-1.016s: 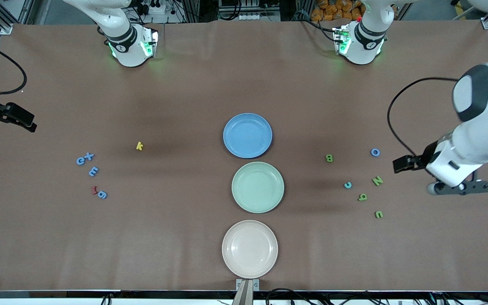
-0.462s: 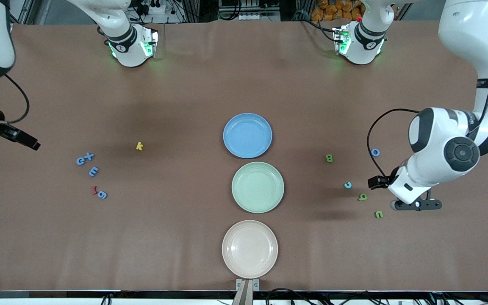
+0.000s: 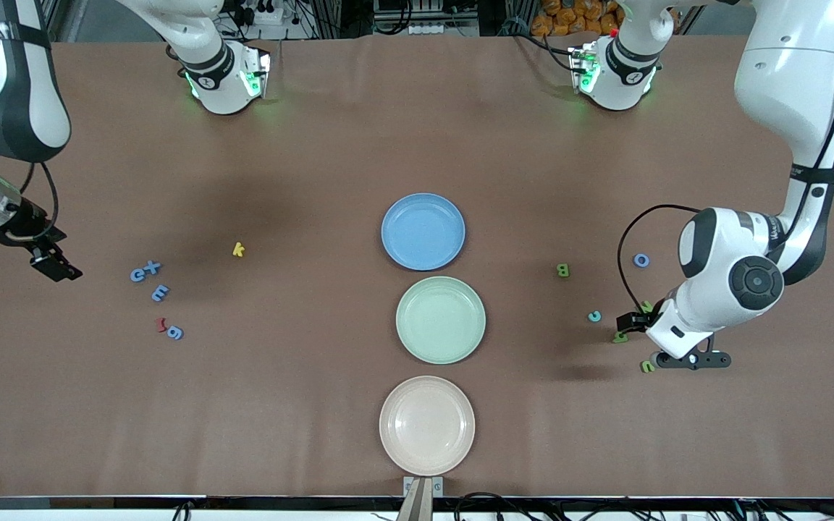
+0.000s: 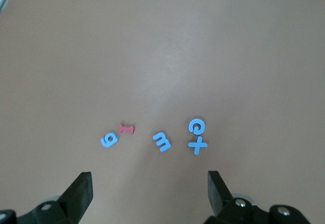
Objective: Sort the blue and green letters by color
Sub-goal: 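Grasp a green letter with the left gripper while the right gripper grasps a blue letter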
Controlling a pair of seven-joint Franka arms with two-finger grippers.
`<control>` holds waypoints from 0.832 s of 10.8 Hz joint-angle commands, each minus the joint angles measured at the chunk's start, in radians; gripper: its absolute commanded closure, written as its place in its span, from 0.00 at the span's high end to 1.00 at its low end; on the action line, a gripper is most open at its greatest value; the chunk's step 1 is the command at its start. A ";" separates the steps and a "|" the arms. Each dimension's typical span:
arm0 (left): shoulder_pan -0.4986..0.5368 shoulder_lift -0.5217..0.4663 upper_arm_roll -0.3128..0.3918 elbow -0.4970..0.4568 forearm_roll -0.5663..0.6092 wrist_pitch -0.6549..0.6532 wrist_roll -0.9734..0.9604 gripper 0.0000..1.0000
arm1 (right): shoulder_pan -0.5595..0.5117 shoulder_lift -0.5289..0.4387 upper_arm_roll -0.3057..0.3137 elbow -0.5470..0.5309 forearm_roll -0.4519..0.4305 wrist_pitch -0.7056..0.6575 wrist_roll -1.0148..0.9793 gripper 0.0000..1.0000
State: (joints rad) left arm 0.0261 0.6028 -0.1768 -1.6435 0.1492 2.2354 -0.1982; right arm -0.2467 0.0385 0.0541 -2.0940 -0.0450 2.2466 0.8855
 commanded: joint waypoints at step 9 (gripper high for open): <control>-0.025 0.123 0.000 0.005 0.128 0.139 -0.161 0.97 | -0.083 0.316 0.006 -0.130 0.025 0.364 0.136 1.00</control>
State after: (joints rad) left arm 0.0044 0.6997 -0.1778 -1.6445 0.2543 2.3320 -0.3211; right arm -0.3182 0.2998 0.0508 -2.2233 -0.0402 2.5436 1.0171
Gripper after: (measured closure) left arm 0.026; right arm 0.000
